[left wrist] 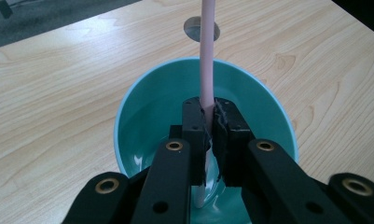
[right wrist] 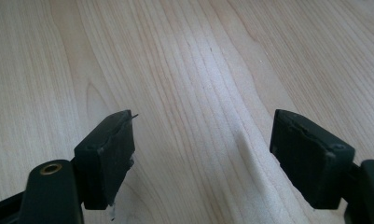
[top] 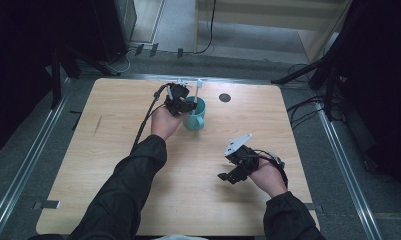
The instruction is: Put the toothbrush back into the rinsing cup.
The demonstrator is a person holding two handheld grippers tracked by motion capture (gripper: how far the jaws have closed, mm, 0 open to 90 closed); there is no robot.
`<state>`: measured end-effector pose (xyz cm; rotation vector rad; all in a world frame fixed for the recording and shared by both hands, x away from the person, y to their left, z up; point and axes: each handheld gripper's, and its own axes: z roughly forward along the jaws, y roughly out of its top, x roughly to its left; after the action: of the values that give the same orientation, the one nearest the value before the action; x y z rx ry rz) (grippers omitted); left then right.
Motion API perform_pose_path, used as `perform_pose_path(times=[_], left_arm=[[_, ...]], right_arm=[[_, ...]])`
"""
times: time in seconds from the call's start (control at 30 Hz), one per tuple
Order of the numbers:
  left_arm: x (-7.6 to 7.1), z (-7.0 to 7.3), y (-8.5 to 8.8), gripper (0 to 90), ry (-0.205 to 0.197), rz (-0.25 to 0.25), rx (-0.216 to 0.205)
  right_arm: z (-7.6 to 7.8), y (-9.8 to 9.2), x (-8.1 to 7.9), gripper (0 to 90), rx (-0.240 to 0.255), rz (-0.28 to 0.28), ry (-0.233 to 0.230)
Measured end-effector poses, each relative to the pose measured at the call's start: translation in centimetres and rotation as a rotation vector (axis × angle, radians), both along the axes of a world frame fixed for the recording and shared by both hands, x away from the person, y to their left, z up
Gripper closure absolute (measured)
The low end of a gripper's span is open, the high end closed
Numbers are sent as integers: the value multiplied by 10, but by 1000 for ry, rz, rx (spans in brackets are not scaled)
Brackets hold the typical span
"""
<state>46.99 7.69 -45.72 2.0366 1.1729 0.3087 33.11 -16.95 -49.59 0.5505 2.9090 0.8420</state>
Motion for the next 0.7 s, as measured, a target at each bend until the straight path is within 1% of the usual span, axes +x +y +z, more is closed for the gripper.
perform_pose_path(times=[0.1,0.2,0.27,0.37,0.4,0.43,0.53,0.6,0.63,0.7], left_arm=[[4,-1,0,830,22,5,3],[7,-1,0,828,34,11,-12],[8,0,0,822,44,8,-14],[10,0,-1,795,60,13,-16],[10,0,-1,790,60,13,-16],[10,2,0,785,60,6,-5],[8,4,1,765,55,7,-6],[6,9,3,760,48,2,-6],[6,11,5,750,60,-3,-17],[5,13,6,733,68,-7,-15]], right_arm=[[0,0,0,218,1,0,-1],[0,0,0,218,2,4,-1],[0,-1,0,218,3,4,1],[0,-1,1,218,3,4,-1],[0,-1,1,218,3,4,-1],[0,-1,0,218,3,4,0],[0,-1,0,218,-1,6,0],[0,-1,0,218,-1,5,0],[0,-1,0,218,-1,5,-1],[0,-1,0,218,-1,6,-2]])
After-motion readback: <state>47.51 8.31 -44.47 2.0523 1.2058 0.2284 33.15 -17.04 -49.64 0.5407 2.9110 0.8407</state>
